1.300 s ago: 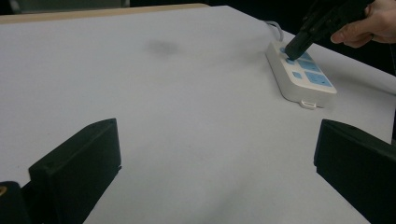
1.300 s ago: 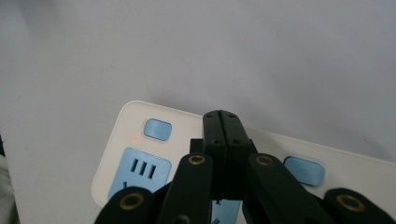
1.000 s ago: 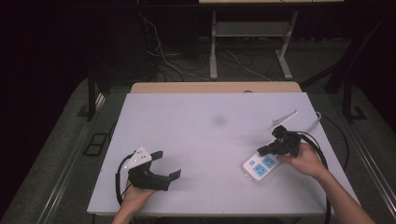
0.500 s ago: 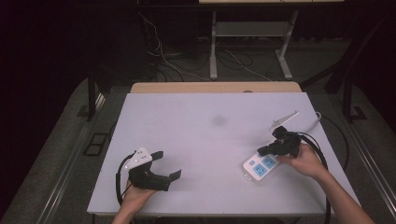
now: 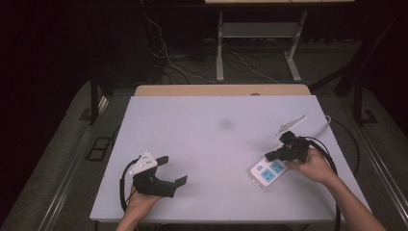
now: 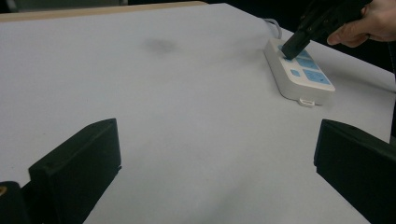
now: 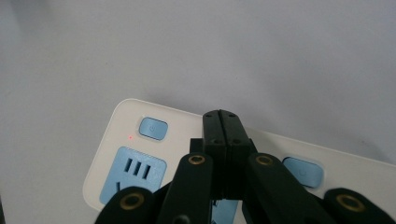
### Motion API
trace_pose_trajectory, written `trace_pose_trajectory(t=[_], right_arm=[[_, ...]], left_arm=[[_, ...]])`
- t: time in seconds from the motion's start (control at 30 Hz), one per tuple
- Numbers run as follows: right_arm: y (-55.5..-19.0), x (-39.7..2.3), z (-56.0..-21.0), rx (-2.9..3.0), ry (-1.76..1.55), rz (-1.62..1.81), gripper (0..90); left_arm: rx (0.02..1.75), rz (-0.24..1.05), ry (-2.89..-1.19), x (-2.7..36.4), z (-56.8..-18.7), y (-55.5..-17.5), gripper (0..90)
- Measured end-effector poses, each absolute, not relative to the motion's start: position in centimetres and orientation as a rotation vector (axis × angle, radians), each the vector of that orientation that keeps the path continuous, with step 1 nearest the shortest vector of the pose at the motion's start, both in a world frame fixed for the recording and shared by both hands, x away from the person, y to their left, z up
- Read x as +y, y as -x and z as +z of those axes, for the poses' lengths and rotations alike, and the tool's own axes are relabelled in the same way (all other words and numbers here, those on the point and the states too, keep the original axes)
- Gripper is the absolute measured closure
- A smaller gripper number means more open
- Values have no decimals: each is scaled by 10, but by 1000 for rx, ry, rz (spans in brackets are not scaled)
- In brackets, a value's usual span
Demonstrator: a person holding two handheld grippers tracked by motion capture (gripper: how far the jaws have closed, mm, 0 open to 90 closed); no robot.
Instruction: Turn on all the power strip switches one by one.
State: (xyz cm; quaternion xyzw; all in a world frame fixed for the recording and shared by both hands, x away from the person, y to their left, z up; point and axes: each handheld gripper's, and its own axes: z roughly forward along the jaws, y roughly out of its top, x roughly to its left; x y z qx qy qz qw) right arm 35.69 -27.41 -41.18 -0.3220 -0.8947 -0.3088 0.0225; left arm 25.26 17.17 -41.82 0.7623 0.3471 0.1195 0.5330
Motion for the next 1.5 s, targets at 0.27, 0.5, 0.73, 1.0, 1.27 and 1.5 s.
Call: trace_pose_trajectory(t=[0.27,0.5,0.73,1.0,1.27,1.5], right_arm=[[-357,-273,-412,-2780,993,-951,900],[-356,-273,-412,-2788,987,-943,900],[-357,-274,-413,-2776,991,-948,900],[-357,-273,-415,-2724,983,-978,900],[-356,-275,-411,-2749,1005,-952,900],[-353,-275,-405,-2773,978,-954,900]], left_arm=[[834,287,-1811,173,-418,-253,0],[830,281,-1817,172,-419,-253,0],[836,285,-1814,173,-419,-253,0],[834,283,-1813,174,-419,-253,0],[837,283,-1808,174,-418,-253,0],[837,281,-1812,174,-419,-253,0]])
